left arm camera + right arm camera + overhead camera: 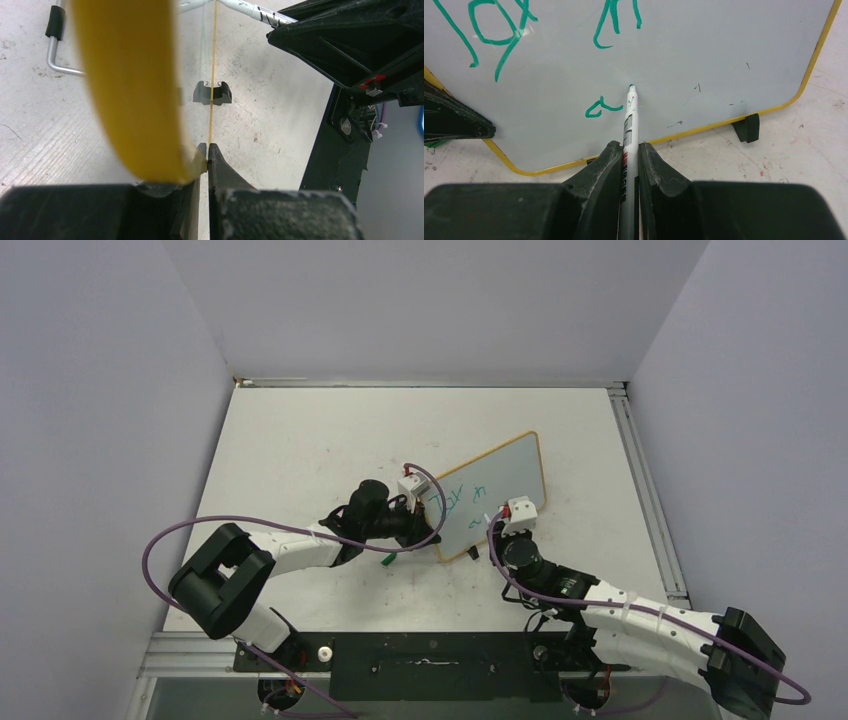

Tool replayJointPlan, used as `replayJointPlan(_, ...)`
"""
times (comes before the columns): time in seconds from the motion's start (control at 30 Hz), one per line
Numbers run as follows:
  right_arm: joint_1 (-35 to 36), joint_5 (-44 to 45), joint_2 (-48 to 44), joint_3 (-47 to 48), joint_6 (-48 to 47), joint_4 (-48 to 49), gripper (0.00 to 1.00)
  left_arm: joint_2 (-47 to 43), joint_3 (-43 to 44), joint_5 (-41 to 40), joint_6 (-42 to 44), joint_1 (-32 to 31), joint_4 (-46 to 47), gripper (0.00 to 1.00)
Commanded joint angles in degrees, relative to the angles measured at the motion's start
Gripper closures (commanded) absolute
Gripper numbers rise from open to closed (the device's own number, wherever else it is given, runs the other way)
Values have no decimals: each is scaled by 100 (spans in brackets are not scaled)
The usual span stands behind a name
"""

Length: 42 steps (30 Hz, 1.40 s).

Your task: Write a sentence on the whiteboard

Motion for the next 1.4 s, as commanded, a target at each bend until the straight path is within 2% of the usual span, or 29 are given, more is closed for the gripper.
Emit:
replayJointPlan(0.0,13,-326,127,98,-102,309,95,1,130,138,52,-110,-111,100)
replayJointPlan(0.4,237,-264,-17,-1,178,98,95,-4,128,137,48,-110,-107,100)
replayJointPlan(1.0,279,382,106,113,642,-306,95,-32,158,128,63,-110,-160,100)
replayJointPlan(1.37,285,572,-242,107,463,-280,95,-10,175,142,78,-109,-170,100)
